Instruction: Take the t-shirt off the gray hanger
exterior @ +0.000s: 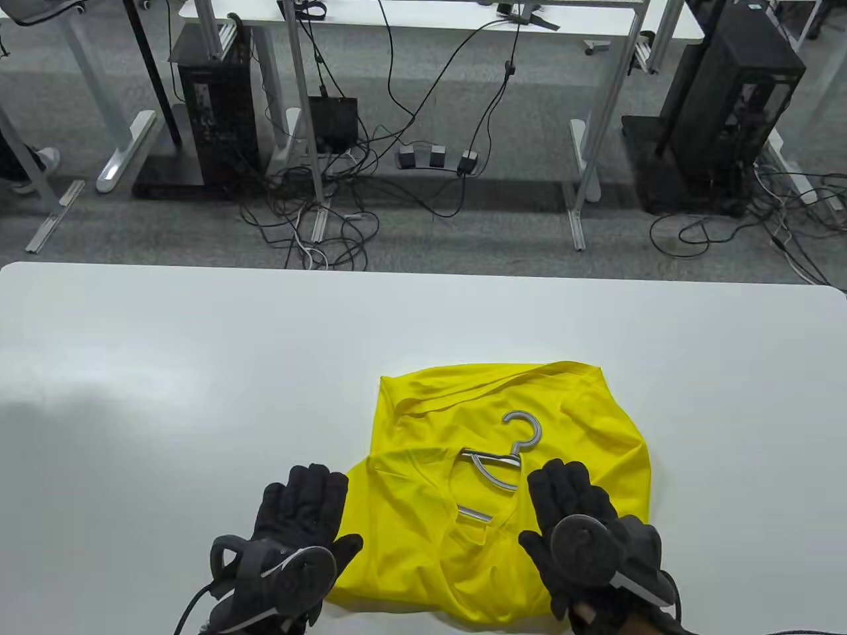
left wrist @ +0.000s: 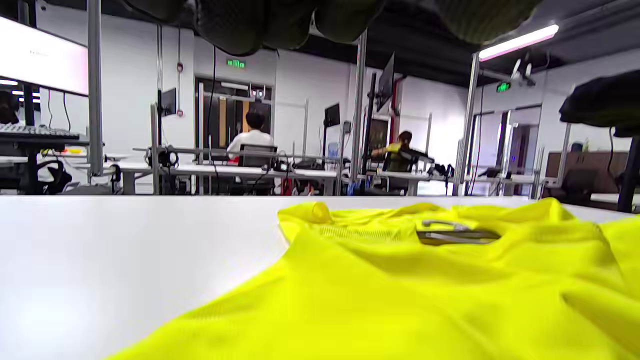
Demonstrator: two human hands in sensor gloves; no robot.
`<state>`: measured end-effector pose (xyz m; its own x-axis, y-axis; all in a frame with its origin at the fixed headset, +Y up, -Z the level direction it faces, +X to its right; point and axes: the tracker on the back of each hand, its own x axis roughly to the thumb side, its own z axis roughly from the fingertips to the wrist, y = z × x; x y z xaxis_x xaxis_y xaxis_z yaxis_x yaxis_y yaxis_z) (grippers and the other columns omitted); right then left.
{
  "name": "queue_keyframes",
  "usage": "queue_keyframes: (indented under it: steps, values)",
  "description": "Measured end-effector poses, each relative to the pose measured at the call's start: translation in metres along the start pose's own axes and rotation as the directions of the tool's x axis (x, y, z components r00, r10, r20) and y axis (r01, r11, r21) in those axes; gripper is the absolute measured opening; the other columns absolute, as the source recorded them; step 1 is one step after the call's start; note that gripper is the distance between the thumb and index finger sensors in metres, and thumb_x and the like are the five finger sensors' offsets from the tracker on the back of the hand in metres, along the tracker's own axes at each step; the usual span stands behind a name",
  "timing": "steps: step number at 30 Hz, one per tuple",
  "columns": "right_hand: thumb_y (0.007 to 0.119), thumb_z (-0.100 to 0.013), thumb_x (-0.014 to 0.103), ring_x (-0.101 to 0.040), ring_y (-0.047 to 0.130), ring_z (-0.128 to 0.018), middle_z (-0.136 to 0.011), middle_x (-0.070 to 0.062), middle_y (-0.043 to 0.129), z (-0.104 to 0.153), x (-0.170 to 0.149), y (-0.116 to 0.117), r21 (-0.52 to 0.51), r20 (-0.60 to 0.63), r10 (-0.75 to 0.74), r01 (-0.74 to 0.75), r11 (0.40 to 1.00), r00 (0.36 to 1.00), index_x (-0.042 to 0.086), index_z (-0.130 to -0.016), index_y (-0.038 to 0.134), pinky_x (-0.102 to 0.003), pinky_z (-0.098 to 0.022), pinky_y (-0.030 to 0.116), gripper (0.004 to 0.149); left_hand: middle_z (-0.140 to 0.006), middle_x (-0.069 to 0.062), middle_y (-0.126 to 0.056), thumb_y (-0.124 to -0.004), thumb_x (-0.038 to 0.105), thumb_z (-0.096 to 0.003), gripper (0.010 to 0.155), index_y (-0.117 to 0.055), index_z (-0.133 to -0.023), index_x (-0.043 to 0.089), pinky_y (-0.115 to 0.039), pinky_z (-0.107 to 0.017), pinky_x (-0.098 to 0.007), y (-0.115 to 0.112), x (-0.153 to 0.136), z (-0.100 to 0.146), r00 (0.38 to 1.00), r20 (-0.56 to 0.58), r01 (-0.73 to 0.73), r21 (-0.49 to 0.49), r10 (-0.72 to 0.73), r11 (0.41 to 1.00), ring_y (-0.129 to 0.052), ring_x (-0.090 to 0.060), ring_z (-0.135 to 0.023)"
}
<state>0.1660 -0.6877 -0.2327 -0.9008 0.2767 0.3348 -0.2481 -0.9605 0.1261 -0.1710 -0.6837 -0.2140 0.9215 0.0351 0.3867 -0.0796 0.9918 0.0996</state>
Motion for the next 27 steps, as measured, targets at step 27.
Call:
queue_keyframes:
  steps: [27]
  values:
    - [0.064, -0.048, 0.035, -0.045, 0.044, -0.101, -0.11, -0.02, 0.048, -0.046, -0.1, 0.061, 0.183, -0.357, 0.096, -0.031, 0.983, 0.929, 0.012, -0.106, 0.039, -0.063, -0.068, 0.041, 0.067, -0.117, -0.022, -0.041, -0.062, 0.053, -0.05, 0.078, -0.042, -0.112, 0.01, -0.043, -0.075, -0.066, -0.003, 0.008, -0.002, 0.999, 0.04, -0.002, 0.005, 0.002, 1.0, -0.053, -0.047, -0.109]
